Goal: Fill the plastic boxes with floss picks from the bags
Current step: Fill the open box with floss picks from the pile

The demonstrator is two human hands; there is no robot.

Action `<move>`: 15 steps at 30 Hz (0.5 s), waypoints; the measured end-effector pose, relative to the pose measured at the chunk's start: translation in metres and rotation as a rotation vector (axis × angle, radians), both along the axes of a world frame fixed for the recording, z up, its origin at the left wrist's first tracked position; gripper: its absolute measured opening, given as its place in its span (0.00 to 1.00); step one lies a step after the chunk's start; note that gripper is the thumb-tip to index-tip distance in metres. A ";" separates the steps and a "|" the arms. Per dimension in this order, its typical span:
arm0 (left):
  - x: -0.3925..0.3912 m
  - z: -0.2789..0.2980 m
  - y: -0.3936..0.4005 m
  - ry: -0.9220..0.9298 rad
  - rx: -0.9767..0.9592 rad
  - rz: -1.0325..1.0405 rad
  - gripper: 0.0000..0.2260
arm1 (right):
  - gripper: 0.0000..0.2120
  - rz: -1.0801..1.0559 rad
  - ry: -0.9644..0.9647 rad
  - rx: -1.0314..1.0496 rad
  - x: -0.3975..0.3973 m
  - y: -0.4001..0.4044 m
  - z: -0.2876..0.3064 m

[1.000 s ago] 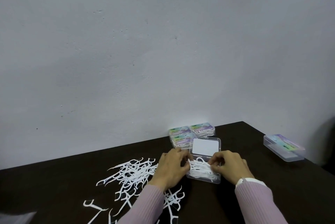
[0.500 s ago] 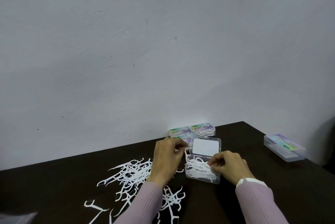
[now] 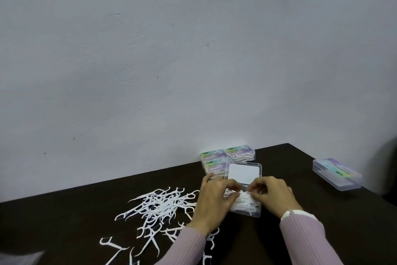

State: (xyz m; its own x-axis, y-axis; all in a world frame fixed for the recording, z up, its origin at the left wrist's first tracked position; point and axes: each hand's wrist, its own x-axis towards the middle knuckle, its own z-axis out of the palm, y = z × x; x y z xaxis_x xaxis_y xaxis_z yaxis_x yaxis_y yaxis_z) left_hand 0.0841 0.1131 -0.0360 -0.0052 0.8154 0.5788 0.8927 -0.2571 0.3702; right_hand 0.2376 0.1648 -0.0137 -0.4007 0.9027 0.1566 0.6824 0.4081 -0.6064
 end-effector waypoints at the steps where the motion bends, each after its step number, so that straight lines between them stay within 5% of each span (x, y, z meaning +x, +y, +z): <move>1: 0.000 -0.001 0.001 -0.053 -0.017 -0.030 0.06 | 0.07 -0.001 0.008 -0.005 0.000 0.001 -0.001; 15: -0.020 -0.017 0.005 -0.355 -0.183 0.045 0.09 | 0.07 0.038 -0.099 0.031 0.000 -0.005 0.003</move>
